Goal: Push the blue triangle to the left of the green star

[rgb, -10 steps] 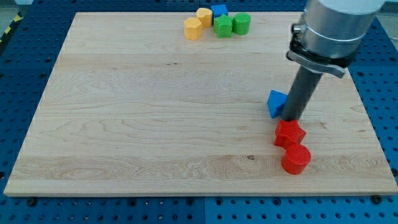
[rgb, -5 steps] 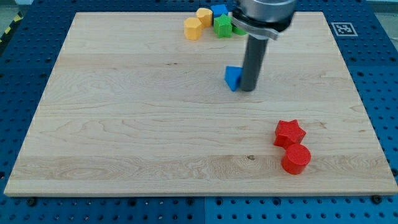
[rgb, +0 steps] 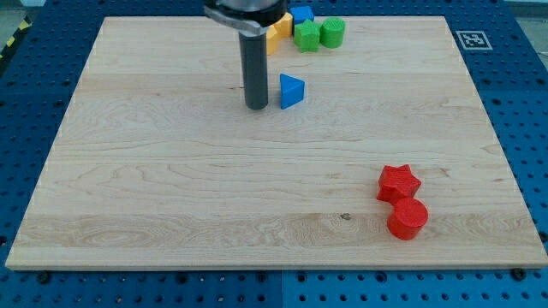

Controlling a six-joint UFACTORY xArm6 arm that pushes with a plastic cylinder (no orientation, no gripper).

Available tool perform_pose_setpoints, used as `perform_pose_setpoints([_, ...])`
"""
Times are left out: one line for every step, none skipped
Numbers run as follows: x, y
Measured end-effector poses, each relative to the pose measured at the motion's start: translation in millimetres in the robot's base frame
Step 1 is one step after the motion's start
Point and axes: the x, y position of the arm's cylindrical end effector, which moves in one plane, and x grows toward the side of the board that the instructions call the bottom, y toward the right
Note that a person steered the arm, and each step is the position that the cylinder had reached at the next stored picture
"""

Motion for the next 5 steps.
perform_pose_setpoints([-8,20])
perform_pose_setpoints([-2,20])
perform_pose_setpoints([21,20])
perform_pose_setpoints([22,20])
perform_pose_setpoints([22,20])
